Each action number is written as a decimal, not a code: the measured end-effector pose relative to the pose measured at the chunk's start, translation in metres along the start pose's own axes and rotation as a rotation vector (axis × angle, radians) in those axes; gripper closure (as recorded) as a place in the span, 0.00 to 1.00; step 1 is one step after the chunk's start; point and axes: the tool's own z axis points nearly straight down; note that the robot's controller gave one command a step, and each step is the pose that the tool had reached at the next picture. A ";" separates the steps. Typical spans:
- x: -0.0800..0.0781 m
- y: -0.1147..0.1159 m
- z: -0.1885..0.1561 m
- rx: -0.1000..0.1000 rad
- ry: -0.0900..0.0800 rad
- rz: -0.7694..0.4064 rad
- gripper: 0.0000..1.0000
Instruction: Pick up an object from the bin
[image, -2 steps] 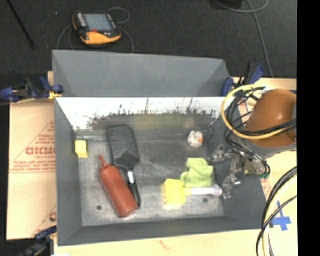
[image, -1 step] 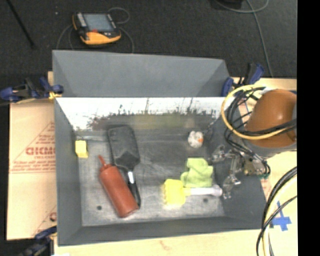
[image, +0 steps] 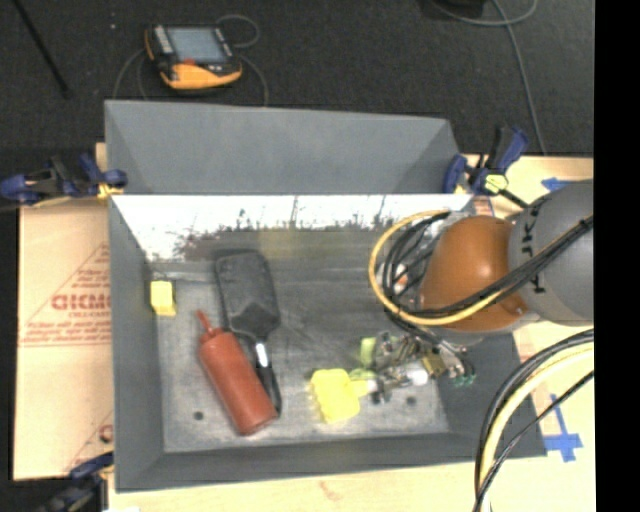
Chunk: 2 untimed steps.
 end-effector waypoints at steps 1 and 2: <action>0.000 0.000 0.000 0.000 0.000 -0.001 1.00; 0.007 0.015 -0.121 -0.003 0.010 -0.058 1.00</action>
Offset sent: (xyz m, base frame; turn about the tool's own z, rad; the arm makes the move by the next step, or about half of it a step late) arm -0.0129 0.0134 0.1202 -0.0600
